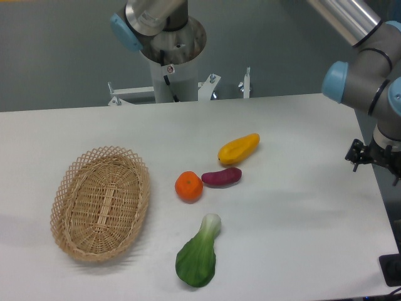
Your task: Pick up the green vegetable from the table
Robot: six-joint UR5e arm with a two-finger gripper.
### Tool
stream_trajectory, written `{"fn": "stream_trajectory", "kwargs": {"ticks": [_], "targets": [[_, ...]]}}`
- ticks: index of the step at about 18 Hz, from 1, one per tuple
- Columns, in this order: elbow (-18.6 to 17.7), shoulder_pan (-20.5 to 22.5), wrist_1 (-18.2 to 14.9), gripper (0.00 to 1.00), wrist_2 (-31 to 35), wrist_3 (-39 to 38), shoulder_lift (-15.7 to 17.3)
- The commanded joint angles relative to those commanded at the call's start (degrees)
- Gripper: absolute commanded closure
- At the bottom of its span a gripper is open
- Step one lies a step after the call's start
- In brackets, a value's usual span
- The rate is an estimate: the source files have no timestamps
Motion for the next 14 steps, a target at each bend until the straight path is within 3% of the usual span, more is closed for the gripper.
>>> {"fn": "stream_trajectory", "kwargs": {"ticks": [8,12,14], "targets": [[0.18,0.09,-0.09,0.00,-1.84,-4.04,-0.26],[-2.01,0.70,0.00,0.00,-7.98,-4.65,0.87],[-2.90,0.79,-0.17,0.00,-8.00,-5.27,1.93]]}}
